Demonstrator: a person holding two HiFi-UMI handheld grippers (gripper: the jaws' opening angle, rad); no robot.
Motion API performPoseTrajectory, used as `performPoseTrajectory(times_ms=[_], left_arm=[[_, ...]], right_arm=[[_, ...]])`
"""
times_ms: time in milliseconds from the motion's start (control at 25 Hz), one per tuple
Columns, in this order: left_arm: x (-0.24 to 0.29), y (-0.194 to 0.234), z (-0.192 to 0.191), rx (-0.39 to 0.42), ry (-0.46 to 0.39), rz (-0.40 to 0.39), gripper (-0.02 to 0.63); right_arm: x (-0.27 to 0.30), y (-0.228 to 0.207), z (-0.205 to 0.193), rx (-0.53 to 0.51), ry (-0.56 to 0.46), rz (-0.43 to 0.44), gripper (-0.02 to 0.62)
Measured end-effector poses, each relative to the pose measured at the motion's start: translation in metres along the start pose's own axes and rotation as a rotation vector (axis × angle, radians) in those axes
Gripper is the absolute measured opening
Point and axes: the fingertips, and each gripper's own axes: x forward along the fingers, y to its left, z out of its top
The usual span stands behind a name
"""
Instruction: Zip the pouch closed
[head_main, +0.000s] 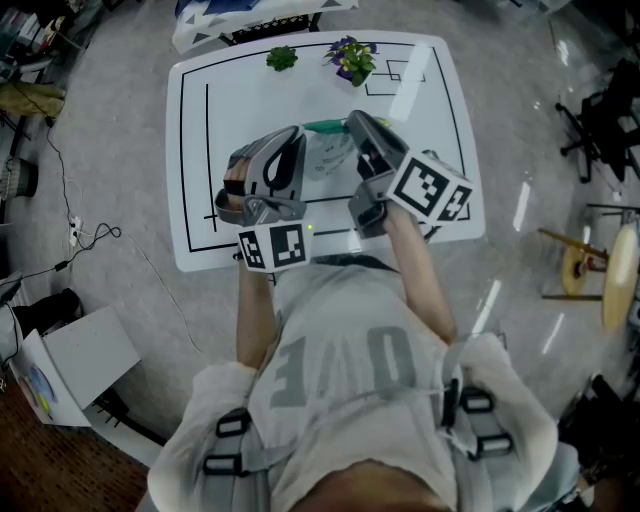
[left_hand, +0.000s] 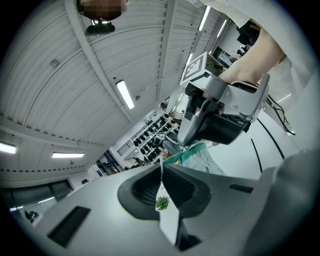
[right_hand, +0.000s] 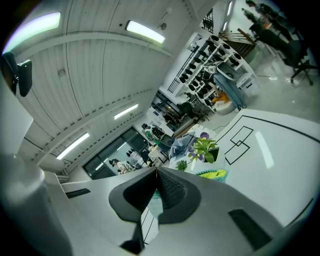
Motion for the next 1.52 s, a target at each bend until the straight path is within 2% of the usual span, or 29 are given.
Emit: performPoseTrajectory(times_ms=[240,560,960,1120,1280,1520], left_arm=[[-0.001,0.0,-0.001,-0.002,0.004,-0.003,0.017],[-0.006,0.006,-0.01,-0.026,0.022,0.016,0.017],[-0.012,0.023,-0.027,-0.065,0.056,0.074,0.017],[-0.013,0.024,-0.031,-0.055,0.068,0.074,0.017],[-0.014,0.02,-0.029,-0.08,0.067,0.071,0.017],[-0.012,0.017,-0.023,-0.12,0.05,0.063,0.017]], right_arm=[[0.0,-0.001,0.0,-0.033,0.004,-0.005,0.009],[-0.004,-0.021,0.0,-0.048,-0.014,-0.066,0.009],[-0.014,-0.044,0.012,-0.061,-0.046,-0.132,0.009],[-0.017,-0.049,0.014,-0.054,-0.056,-0.138,0.009],[-0.018,-0.051,0.016,-0.049,-0.061,-0.144,0.009],[-0.022,-0.054,0.016,-0.123,-0.059,-0.191,0.009]])
